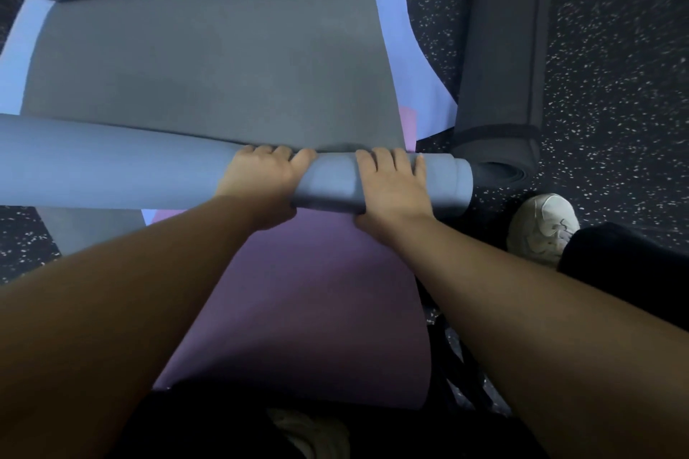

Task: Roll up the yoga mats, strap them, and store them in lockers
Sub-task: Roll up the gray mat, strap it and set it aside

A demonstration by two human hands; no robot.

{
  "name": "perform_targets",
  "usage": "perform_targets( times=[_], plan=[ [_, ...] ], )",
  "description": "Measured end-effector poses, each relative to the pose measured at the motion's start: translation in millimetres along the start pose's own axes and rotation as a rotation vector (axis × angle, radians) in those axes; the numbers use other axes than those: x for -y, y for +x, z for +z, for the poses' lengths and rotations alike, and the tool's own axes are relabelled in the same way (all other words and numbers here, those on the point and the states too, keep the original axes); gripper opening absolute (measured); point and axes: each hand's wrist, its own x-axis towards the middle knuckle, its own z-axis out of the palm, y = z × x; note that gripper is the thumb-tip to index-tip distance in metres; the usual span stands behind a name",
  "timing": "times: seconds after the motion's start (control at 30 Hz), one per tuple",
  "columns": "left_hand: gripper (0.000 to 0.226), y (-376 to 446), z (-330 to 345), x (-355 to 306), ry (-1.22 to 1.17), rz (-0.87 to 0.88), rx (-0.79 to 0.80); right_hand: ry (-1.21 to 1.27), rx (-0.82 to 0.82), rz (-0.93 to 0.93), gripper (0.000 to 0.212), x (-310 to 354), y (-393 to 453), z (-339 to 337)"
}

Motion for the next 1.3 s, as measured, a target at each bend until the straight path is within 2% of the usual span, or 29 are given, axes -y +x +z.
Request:
perform_targets(
  times=[0.17, 0.6, 0.77, 0.93, 1.17, 1.3],
  plan=[
    [0.065, -25, -10, -9, -0.01, 0.021, 0.026, -0.028, 0.072, -0.032, 0.086, 5, -25, -7],
    [0.065, -93, -3, -79, -0.116, 0.149, 0.388, 0.062, 0.436, -0.088, 0.084, -10, -118, 24],
    [0.093, -96, 15, -76, -0.192, 0.122, 0.465, 0.103, 0.384, -0.114, 0.092, -10, -127, 35],
    [0.108, -91, 17, -68, -0.22, 0.106, 0.447, 0.133, 0.281, -0.121, 0.084, -12, -120, 32],
    [0.09, -91, 19, -60, -0.26, 0.031, 0.348, 0.132, 0.156, -0.065, 0.064, -10, -106, 32],
    [0.078, -91, 18, -64, -0.265, 0.003, 0.291, 0.101, 0.161, -0.047, 0.066, -9, -104, 35]
  ],
)
